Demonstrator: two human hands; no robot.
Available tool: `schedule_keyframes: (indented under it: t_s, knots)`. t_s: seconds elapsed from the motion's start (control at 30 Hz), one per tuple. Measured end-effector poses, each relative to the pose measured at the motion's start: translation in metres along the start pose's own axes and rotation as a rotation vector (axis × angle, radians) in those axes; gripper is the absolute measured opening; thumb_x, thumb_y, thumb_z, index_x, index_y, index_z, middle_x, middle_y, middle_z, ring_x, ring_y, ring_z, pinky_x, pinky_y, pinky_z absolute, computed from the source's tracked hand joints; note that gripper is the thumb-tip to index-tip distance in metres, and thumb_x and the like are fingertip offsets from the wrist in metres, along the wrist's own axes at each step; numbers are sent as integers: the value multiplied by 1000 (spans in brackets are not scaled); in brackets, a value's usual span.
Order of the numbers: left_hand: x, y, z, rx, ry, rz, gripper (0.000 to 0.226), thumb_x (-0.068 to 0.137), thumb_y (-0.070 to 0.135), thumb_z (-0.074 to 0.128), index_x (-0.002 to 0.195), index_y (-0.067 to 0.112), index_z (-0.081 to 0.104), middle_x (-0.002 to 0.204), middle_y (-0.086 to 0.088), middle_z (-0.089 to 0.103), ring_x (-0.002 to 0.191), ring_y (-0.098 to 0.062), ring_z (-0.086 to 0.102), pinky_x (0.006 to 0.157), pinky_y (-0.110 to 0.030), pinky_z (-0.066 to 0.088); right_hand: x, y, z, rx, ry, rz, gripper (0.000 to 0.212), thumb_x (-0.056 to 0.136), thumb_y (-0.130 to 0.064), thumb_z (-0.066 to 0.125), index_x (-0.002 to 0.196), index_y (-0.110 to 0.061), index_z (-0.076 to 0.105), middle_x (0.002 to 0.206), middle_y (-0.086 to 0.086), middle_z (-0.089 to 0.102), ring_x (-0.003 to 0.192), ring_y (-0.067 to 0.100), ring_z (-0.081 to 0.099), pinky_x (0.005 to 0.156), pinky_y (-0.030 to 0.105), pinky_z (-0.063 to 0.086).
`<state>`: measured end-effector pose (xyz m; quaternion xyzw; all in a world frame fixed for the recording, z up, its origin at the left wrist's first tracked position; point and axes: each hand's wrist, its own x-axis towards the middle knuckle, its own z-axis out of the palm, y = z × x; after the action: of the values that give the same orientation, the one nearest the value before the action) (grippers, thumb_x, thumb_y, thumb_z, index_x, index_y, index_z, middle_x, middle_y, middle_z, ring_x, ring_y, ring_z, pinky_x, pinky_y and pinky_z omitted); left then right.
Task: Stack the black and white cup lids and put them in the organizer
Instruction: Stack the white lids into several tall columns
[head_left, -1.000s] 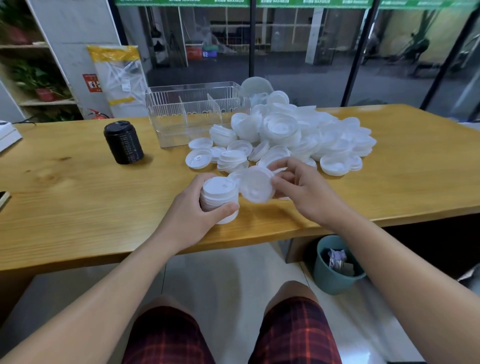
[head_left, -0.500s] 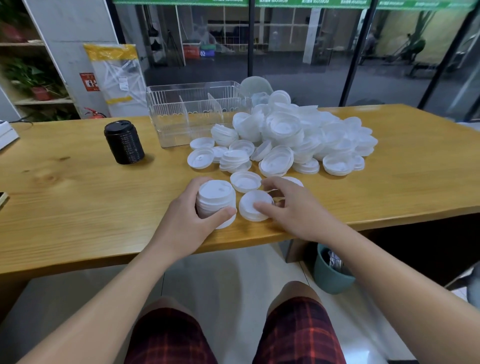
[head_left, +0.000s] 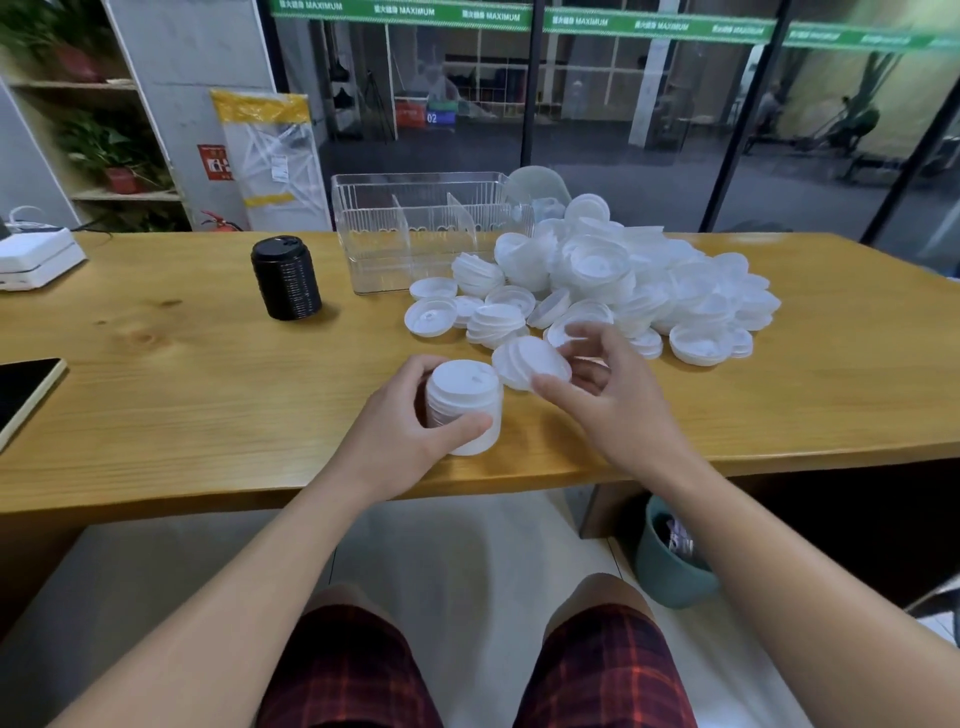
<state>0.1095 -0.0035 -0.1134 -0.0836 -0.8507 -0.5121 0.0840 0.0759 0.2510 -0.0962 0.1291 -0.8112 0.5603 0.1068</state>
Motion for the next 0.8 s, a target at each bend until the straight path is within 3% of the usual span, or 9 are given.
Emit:
schedule_keyframes:
  t_s: [0.07, 0.17, 0.4, 0.63, 0.8]
  knots:
    - [-1, -1, -2, -16, -16, -1, 58, 85, 49, 92, 134, 42, 61, 124, 21, 75, 114, -3, 72, 99, -39, 60, 3, -14, 4, 132, -151, 0, 67, 90, -25, 90, 146, -26, 54, 128, -1, 70, 112, 16, 76, 104, 43, 60]
    - [-1, 2, -3, -43, -29, -3, 58, 86, 45, 93, 135, 41, 63, 124, 18, 77, 113, -6, 73, 101, -44, 61, 8, -22, 19, 45, -298, -61, 69, 93, -23, 87, 152, -28, 51, 132, -5, 71, 119, 13, 73, 108, 40, 58]
    - [2, 3, -4, -109, -51, -14, 57, 87, 31, 95, 135, 36, 67, 122, 13, 79, 113, -11, 75, 103, -48, 61, 17, -27, 25, -93, -397, -168, 63, 100, -20, 77, 157, -24, 52, 146, -9, 66, 140, 1, 58, 121, 38, 47]
    - [3, 2, -4, -143, -52, -22, 61, 84, 31, 96, 137, 35, 67, 126, 13, 79, 116, -11, 75, 105, -49, 61, 18, -20, 24, -182, -447, -232, 60, 106, -17, 69, 161, -22, 48, 155, -12, 60, 145, -4, 50, 126, 35, 41]
    - [4, -4, -4, -89, -53, -14, 75, 80, 39, 97, 143, 42, 58, 135, 21, 72, 126, -5, 68, 110, -46, 57, 21, -9, 22, 3, -489, -181, 62, 109, -12, 62, 165, -24, 41, 162, -13, 53, 150, 0, 46, 123, 29, 41]
